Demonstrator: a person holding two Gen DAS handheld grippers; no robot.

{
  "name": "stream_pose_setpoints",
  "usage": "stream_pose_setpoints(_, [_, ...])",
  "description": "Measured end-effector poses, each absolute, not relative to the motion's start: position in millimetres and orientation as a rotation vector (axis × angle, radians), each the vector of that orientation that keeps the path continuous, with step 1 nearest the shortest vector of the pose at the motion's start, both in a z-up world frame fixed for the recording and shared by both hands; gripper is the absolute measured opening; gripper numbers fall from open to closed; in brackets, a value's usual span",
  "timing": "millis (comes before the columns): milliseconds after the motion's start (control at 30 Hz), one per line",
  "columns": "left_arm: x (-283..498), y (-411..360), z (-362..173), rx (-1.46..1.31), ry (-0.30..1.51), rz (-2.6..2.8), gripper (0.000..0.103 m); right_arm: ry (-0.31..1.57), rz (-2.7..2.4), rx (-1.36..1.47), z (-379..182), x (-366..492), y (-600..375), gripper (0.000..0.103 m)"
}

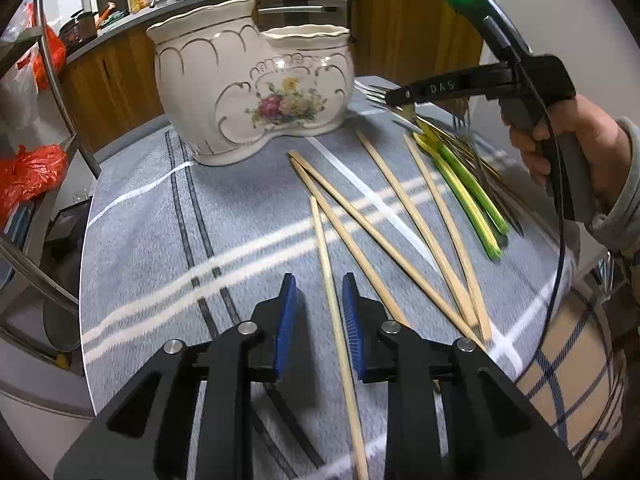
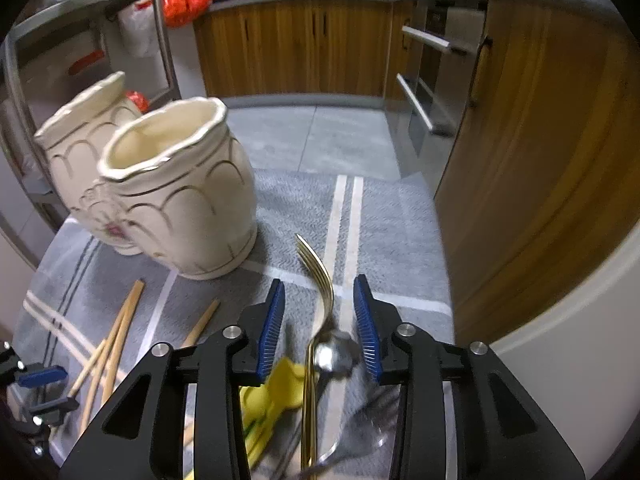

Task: Organize utensils
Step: 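Close the left tool on a wooden chopstick while the right tool grasps the gold fork, then lower the chopstick into the holder and open the left tool while the right drops the gold fork in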

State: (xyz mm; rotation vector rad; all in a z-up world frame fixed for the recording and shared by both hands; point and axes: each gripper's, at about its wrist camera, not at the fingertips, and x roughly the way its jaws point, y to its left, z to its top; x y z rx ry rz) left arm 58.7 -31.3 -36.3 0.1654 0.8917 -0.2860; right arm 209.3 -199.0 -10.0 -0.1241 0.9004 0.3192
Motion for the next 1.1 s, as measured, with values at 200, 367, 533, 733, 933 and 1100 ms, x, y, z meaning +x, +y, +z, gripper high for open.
stream_pose_setpoints(200, [66.3,-36.9,-35.6,0.183,0.889,-0.287,0.005,0.949,0.336,-0.12,-14.6,218.8,-196.7,0.008])
stream_pose_setpoints(367, [67.6,-27.2,-33.6,0.146,0.861,-0.289,0.004,0.855,0.325,-0.131,9.7,196.9,-199.9,0.008])
stream_pose_setpoints(533, [62.0,-10.3,-20.2,0.09,0.76,-0.304,0.004,0.713,0.337,-0.125,48.4,162.0,-205.6,0.008])
stream_pose_setpoints(733, [62.8,5.5,-12.0,0.041,0.688,-0.28,0.004,0.573,0.348,-0.127,85.1,141.3,-202.3,0.006])
stream_pose_setpoints(933, [51.4,13.3,-3.0,-0.004,0.624,-0.287,0.004,0.493,0.366,-0.119,97.8,144.9,-196.4,0.005])
stream_pose_setpoints(1100, [43.6,22.0,14.6,-0.029,0.5,-0.289,0.004,0.378,0.375,-0.12,120.3,118.8,-199.7,0.005])
